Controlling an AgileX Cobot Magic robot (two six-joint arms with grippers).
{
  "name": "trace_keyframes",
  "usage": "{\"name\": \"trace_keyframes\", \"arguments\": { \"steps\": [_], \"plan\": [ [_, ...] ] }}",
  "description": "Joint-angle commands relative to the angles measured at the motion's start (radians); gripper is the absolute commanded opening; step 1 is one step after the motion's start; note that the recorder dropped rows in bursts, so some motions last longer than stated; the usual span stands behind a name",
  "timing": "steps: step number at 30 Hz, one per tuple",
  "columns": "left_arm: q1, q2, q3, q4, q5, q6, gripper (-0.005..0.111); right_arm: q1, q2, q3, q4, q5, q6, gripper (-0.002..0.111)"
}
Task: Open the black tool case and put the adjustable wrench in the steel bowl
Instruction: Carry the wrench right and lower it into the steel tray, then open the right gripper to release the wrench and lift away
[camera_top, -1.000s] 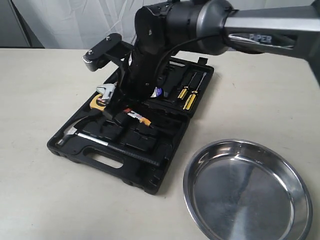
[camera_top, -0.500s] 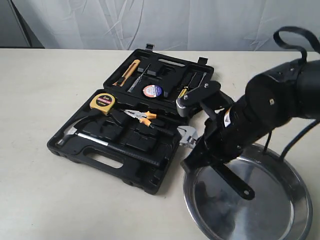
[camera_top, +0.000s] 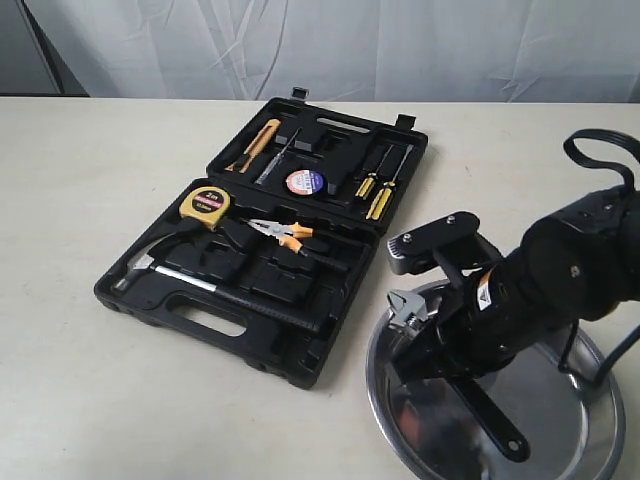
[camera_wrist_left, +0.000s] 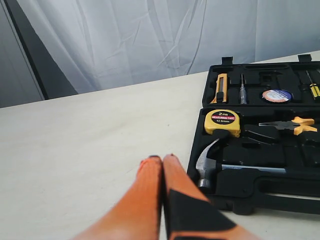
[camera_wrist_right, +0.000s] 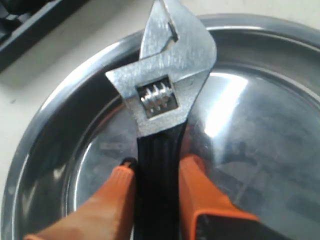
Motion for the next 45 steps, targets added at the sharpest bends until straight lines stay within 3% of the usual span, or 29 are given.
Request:
{"name": "trace_keyframes", "arguments": {
  "steps": [1, 10, 12, 13, 15, 31, 33, 36, 45],
  "plan": [
    [-0.001, -0.003, -0.003, -0.003, 0.002, -0.002, 0.0, -0.005, -0.03, 0.044, 0.0, -0.013, 0.019, -0.001],
    [-0.001, -0.003, -0.003, -0.003, 0.002, -0.002, 0.0, -0.005, -0.03, 0.068, -0.004, -0.046, 0.019, 0.001],
    [-0.001, -0.003, -0.003, -0.003, 0.002, -0.002, 0.0, -0.005, -0.03, 0.068, -0.018, -0.046, 0.019, 0.02],
    [-0.001, -0.003, -0.003, -0.003, 0.002, -0.002, 0.0, -0.005, -0.03, 0.068, -0.018, -0.044, 0.019, 0.035],
    [-0.001, -0.003, -0.003, -0.003, 0.002, -0.002, 0.0, -0.005, -0.03, 0.068, -0.018, -0.044, 0.019, 0.044],
    [-0.001, -0.003, -0.003, -0.003, 0.002, -0.002, 0.0, -0.005, -0.037, -0.052, -0.015, -0.082, 0.035, 0.038],
    [-0.001, -0.003, -0.003, -0.003, 0.002, -0.002, 0.0, -0.005, -0.037, -0.063, -0.015, -0.082, 0.031, 0.029],
    [-0.001, -0.003, -0.003, -0.003, 0.002, -0.002, 0.0, -0.005, -0.043, -0.065, -0.021, -0.099, 0.031, 0.0],
    [-0.001, -0.003, -0.003, -0.003, 0.002, -0.002, 0.0, -0.005, -0.13, -0.063, -0.067, -0.253, 0.031, 0.0]
  ]
}}
